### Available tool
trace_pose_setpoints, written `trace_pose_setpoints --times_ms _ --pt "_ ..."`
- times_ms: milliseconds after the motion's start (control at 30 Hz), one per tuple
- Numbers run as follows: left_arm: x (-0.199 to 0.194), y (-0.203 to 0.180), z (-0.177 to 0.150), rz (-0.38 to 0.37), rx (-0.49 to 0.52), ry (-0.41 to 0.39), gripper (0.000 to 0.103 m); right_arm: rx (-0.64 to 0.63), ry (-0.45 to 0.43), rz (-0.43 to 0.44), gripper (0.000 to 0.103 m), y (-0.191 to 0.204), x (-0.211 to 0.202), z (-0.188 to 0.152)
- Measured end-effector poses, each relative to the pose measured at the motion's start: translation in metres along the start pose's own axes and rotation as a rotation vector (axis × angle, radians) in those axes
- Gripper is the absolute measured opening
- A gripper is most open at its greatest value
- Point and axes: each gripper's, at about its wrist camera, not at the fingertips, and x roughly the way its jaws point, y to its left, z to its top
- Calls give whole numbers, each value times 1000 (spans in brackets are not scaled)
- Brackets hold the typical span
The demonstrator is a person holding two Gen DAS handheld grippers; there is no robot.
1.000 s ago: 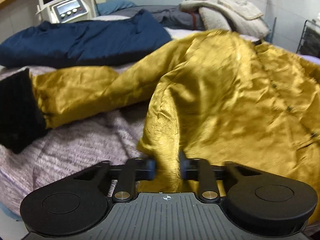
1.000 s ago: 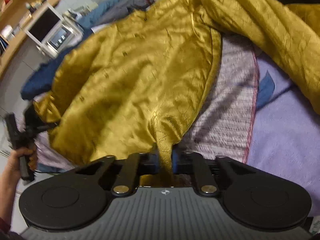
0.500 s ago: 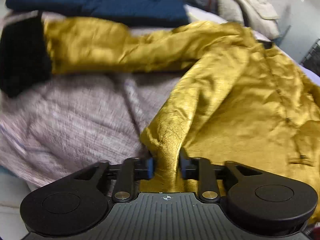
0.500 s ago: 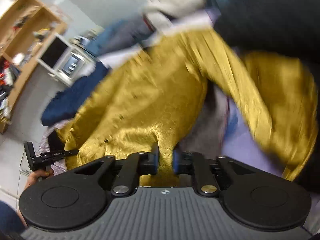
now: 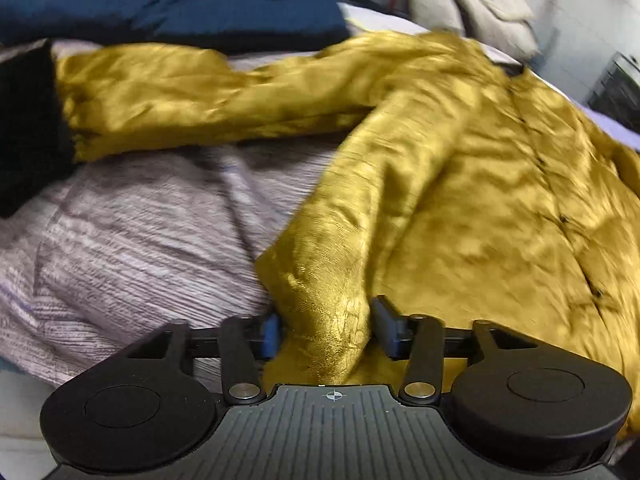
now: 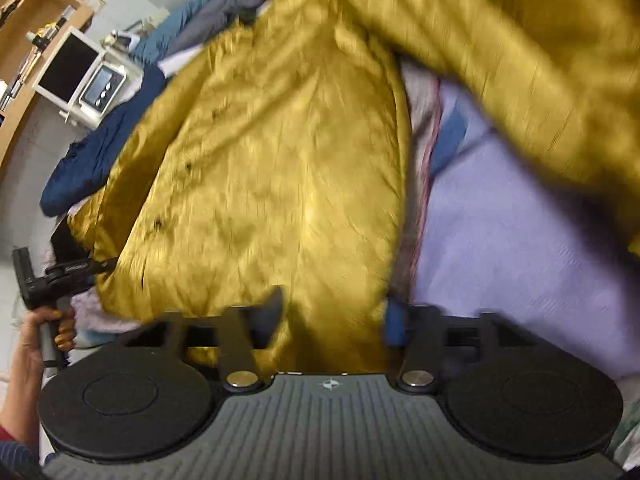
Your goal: Fold large clothes
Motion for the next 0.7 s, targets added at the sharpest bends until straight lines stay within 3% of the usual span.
trace_pose_setpoints --times_ms 67,133,233,300,367,433,467,533,633,700 --pt "-10 -3 6 -10 5 -7 71 36 -18 106 17 3 -9 -2" --pt "-33 2 23 -67 -70 -59 67 67 -58 209 15 11 -26 11" --pt "-87 13 55 -238 -205 -208 62 115 -199 446 14 31 -72 40" --pt "-125 10 75 -303 -223 -329 62 59 -306 561 14 50 -111 58" --pt "-152 9 87 -307 -216 -397 61 -2 -380 641 14 63 -142 71" --pt "-156 14 91 -278 -225 -383 61 -8 -416 718 14 60 -159 77" --pt "-150 17 89 -248 -219 -354 61 1 -424 718 14 54 -162 78" --pt "-123 25 77 -119 -208 -250 65 26 -387 614 14 40 -156 78" --pt "-64 32 39 43 -137 -43 75 20 -277 340 14 20 -134 66" --pt "-29 37 11 104 -131 62 80 -22 -174 159 15 13 -111 50"
